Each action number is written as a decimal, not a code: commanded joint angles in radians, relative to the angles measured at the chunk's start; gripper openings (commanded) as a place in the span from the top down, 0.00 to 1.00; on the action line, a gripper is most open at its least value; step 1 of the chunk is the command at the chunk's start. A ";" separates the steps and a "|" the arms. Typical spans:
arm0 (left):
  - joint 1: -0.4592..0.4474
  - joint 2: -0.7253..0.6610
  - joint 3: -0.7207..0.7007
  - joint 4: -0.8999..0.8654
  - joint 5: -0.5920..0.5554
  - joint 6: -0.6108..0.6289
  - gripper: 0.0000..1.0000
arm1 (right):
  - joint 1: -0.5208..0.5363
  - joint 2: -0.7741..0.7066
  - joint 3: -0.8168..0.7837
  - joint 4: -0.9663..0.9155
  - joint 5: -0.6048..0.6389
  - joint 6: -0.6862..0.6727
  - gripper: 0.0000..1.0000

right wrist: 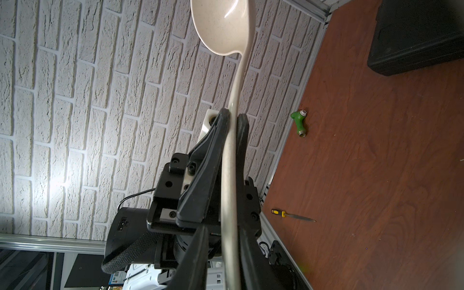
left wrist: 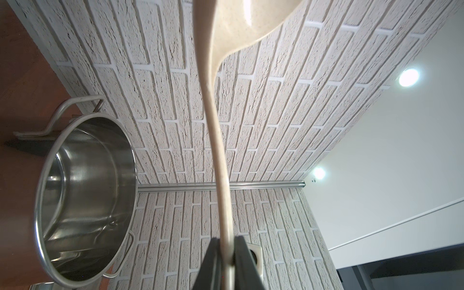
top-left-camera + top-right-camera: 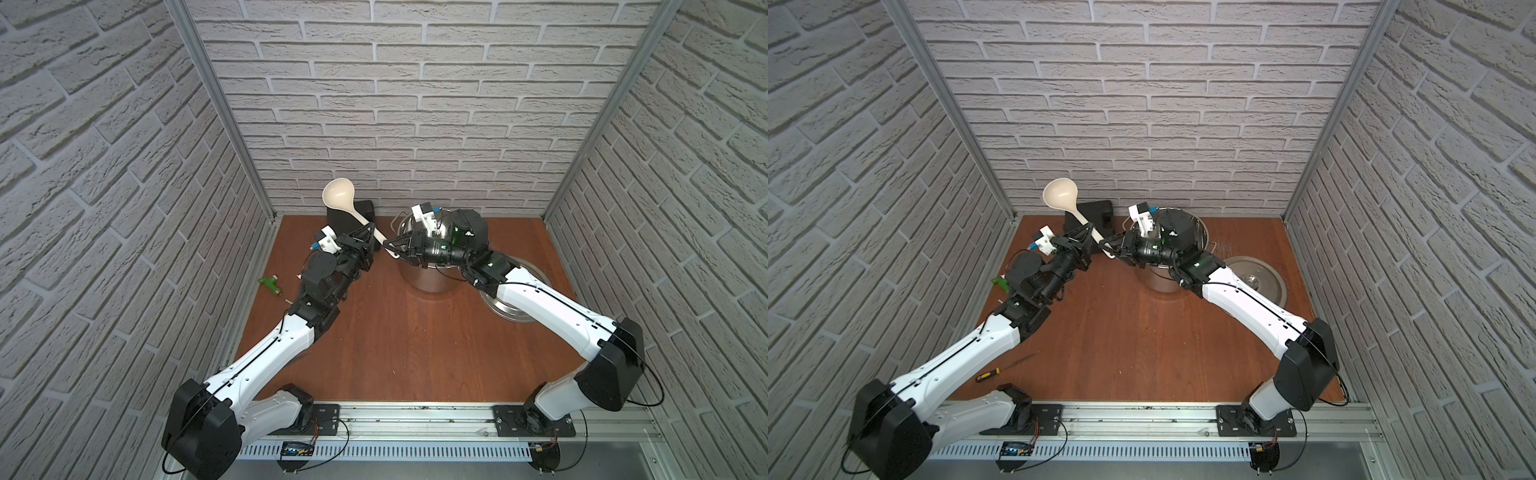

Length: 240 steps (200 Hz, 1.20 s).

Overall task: Stir the soup with a spoon
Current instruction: Adjust the spoon.

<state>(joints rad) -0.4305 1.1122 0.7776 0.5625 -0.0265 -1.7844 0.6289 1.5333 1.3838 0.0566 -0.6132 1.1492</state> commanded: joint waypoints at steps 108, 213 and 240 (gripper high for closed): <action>-0.008 -0.053 -0.005 -0.173 0.019 0.017 0.11 | -0.008 0.005 0.120 -0.185 0.036 -0.128 0.97; -0.037 0.095 0.709 -1.527 -0.134 0.892 0.02 | -0.153 0.187 0.856 -1.487 0.720 -0.941 0.97; -0.108 0.201 0.885 -1.686 -0.382 1.145 0.02 | -0.151 0.176 0.808 -1.571 0.797 -0.983 0.97</action>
<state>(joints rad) -0.4881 1.2358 1.5639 -0.8097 -0.1757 -1.0004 0.4732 1.7081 2.2189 -1.3182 0.0227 0.3008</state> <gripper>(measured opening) 0.983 0.103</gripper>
